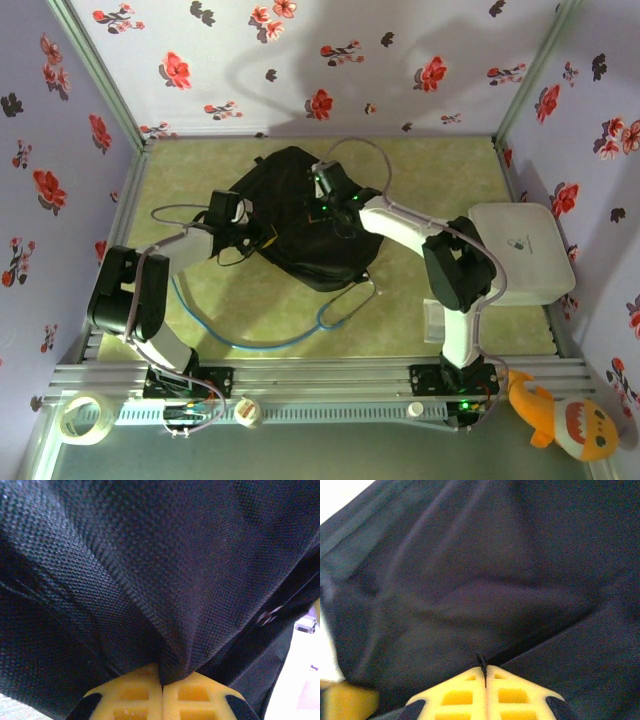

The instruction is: Pack the student bag

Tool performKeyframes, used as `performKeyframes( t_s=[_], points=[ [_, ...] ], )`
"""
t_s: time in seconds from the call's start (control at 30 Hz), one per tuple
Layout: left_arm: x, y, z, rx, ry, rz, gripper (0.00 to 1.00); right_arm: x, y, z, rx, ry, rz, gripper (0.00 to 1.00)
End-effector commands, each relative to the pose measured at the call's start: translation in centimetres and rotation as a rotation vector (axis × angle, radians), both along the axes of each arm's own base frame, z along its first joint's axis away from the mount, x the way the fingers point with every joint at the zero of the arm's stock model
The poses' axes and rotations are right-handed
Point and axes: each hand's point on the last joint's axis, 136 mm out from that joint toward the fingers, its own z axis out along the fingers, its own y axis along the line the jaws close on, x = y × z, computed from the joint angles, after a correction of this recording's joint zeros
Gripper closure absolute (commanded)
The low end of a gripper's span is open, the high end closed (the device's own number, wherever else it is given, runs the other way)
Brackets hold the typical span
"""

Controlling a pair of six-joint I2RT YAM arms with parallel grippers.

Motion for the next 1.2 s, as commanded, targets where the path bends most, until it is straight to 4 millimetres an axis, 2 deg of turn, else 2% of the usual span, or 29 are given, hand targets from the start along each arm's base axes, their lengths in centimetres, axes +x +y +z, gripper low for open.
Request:
performKeyframes(
  t_s=[0.0, 0.13, 0.27, 0.4, 0.53, 0.67, 0.73, 0.77, 0.83, 0.93, 1.03, 1.17],
  points=[
    [-0.5, 0.9, -0.1, 0.065, -0.001, 0.004, 1.0, 4.1, -7.7, 2.3, -0.123, -0.093, -0.326, 1.0],
    [-0.7, 1.0, -0.1, 0.073, 0.004, -0.007, 1.0, 6.4, -10.6, 1.7, -0.185, -0.097, -0.431, 1.0],
    [-0.6, 0.9, 0.6, 0.08, -0.011, -0.021, 1.0, 8.3, -12.2, 0.9, -0.212, -0.103, -0.505, 1.0],
    [0.3, 0.6, 1.4, 0.086, -0.032, -0.038, 1.0, 9.4, -12.9, 0.2, -0.191, -0.076, -0.537, 1.0],
    [1.7, 0.3, 2.2, 0.107, -0.061, -0.066, 1.0, 9.0, -11.5, 1.2, -0.122, -0.06, -0.462, 1.0],
    [4.2, 1.0, 2.7, 0.161, -0.094, -0.078, 1.0, 7.5, -11.7, 3.0, -0.072, -0.073, -0.43, 1.0],
    [6.1, 1.7, 3.2, 0.195, -0.117, -0.067, 1.0, 6.7, -12.5, 4.1, -0.063, -0.084, -0.435, 0.88],
    [6.7, 2.1, 3.3, 0.206, -0.122, -0.06, 0.99, 6.2, -13.1, 4.3, -0.065, -0.085, -0.447, 0.77],
    [8.6, 2.7, 4.3, 0.231, -0.165, -0.049, 0.9, 5.3, -14.8, 5.3, -0.068, -0.105, -0.482, 0.55],
    [10.5, 3.6, 6.2, 0.282, -0.218, -0.034, 0.7, 4.0, -17.6, 7.1, -0.082, -0.144, -0.543, 0.36],
    [11.2, 5.1, 8.4, 0.355, -0.256, -0.001, 0.48, 2.5, -20.5, 9.0, -0.1, -0.203, -0.595, 0.22],
    [10.2, 9.0, 11.6, 0.481, -0.313, 0.1, 0.31, 0.1, -24.0, 11.0, -0.145, -0.303, -0.624, 0.02]
  ],
)
